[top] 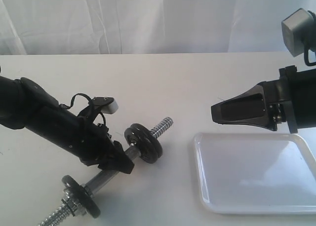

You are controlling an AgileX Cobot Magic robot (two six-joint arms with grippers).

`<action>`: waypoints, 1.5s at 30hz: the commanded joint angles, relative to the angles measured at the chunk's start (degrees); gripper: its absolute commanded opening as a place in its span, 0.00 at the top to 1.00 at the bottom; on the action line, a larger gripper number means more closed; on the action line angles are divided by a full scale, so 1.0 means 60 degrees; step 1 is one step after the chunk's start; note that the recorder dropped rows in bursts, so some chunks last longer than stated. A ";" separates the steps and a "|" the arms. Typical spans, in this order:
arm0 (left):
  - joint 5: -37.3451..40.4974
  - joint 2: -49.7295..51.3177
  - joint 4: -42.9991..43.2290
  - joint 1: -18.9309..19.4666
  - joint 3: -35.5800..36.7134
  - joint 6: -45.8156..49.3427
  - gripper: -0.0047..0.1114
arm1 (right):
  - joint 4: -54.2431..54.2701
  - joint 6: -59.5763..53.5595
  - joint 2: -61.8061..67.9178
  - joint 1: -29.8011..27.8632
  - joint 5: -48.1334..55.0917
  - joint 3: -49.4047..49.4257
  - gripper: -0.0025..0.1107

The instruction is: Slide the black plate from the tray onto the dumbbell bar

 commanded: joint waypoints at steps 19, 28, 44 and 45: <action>0.0495 -0.0009 0.1178 0.0012 -0.0114 -0.1001 0.78 | 0.0137 -0.0150 -0.0088 -0.0035 0.0033 0.0054 0.98; 0.0757 -0.0328 0.0497 0.0012 -0.0114 -0.1979 0.96 | 0.0137 -0.0150 -0.0088 -0.0035 0.0033 0.0054 0.98; 0.0916 -0.0948 -0.0519 0.0012 -0.0375 -0.2019 0.96 | 0.0137 -0.0189 -0.0088 -0.0035 0.0033 0.0054 0.98; 0.0951 -0.0972 -0.0568 0.0012 -0.0433 -0.2083 0.96 | 0.0137 -0.0189 -0.0088 -0.0035 0.0033 0.0054 0.98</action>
